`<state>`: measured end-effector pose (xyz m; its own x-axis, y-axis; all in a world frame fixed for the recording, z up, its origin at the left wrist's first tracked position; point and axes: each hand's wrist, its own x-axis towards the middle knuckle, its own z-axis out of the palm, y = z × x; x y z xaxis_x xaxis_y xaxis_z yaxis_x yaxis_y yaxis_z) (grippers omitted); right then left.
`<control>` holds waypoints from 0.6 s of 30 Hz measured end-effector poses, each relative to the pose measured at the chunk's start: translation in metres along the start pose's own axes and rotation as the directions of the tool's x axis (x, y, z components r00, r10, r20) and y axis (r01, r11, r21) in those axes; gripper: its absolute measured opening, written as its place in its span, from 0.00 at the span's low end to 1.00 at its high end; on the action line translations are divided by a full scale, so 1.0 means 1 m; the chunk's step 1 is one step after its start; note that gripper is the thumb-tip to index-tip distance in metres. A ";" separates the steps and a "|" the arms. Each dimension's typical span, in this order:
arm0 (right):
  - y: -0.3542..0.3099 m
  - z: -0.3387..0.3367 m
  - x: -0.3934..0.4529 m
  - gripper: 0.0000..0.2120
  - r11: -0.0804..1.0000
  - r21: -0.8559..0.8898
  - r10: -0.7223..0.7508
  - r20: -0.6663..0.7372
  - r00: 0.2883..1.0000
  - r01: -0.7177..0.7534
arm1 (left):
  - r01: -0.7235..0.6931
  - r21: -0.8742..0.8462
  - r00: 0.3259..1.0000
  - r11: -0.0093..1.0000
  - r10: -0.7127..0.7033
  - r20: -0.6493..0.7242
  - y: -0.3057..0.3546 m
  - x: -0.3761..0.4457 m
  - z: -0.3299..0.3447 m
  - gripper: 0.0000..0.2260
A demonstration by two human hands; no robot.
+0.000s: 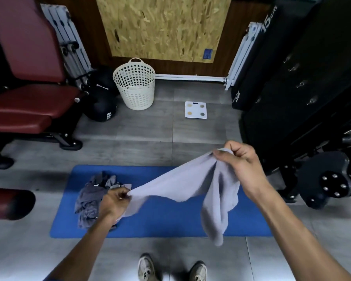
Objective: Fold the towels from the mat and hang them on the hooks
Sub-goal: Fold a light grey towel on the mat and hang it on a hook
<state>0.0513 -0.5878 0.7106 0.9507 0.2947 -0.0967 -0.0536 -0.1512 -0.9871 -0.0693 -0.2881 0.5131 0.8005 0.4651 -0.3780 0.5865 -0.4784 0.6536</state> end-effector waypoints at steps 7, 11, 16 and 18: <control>0.008 0.007 -0.018 0.11 0.989 -0.148 0.023 0.177 0.984 0.003 | -0.349 -0.172 0.906 0.921 0.378 0.189 0.066 -0.017 0.006 0.24; -0.001 0.018 -0.027 0.11 0.981 -0.180 -0.028 0.244 0.969 0.074 | -0.380 -0.342 0.851 0.859 0.470 0.234 0.103 -0.033 0.026 0.15; -0.007 0.011 -0.023 0.09 0.945 -0.300 -0.083 0.164 0.983 0.130 | -0.191 -0.496 0.920 0.847 0.330 0.210 0.114 -0.021 0.017 0.08; 0.002 0.000 -0.020 0.11 0.915 -0.391 -0.046 0.151 0.987 0.102 | -0.216 -0.498 0.918 0.840 0.349 0.191 0.111 -0.012 0.006 0.08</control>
<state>0.0325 -0.5942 0.7111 0.8949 0.4407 -0.0698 0.1677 -0.4771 -0.8627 -0.0134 -0.3512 0.5863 0.9627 0.1177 -0.2438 0.2584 -0.1315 0.9570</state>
